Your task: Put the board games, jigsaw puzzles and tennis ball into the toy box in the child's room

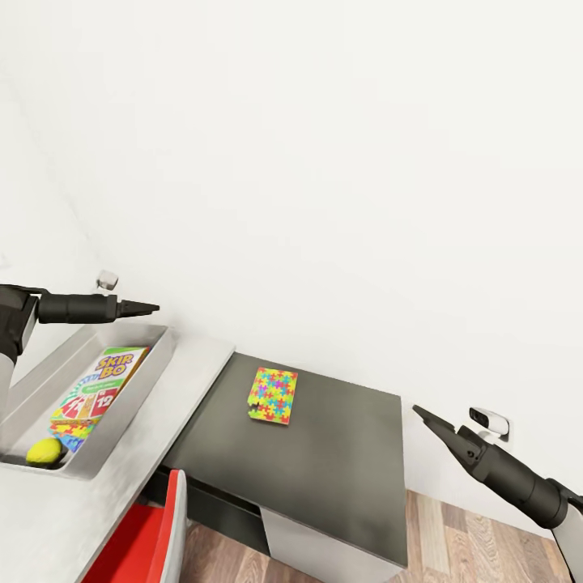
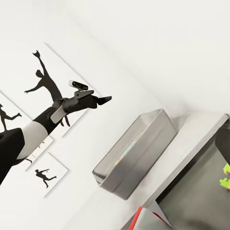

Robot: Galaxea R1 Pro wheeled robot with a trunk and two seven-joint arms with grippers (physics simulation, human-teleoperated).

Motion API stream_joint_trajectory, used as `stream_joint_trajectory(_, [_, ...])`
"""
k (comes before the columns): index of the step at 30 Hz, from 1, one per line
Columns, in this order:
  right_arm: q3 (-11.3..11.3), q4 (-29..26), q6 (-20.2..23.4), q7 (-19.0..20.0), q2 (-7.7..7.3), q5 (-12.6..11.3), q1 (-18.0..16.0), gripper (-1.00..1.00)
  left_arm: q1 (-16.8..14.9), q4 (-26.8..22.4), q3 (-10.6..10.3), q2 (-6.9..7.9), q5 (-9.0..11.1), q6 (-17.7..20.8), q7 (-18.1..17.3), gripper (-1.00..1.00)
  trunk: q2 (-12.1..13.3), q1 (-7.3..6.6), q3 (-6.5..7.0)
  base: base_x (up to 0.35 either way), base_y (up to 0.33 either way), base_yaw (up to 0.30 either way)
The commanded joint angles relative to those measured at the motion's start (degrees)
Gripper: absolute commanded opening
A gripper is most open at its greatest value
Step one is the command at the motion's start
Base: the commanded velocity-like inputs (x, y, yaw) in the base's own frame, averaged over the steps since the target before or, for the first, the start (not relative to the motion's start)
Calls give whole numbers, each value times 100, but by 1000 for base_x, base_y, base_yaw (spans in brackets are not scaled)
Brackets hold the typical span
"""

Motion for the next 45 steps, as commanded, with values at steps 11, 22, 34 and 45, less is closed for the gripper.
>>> stream_joint_trajectory(11, [3,0,43,-4,0,-30,-4,100,-6,-3,27,-3,-63,59,-45,100,-12,3,-11,0,0,-1])
stream_joint_trajectory(22, [-3,0,43,3,-2,-33,-4,100,-6,-3,27,-3,-64,52,-45,100,-12,3,-11,0,0,0])
stream_joint_trajectory(34, [-3,0,43,3,-9,-33,-4,100,-6,-3,27,-3,-63,45,-45,100,-12,3,62,-9,-59,-102])
stream_joint_trajectory(45, [-3,0,48,3,-9,-33,-5,100,-1,-3,22,-3,-63,35,-45,100,-12,3,152,-90,-252,-182])
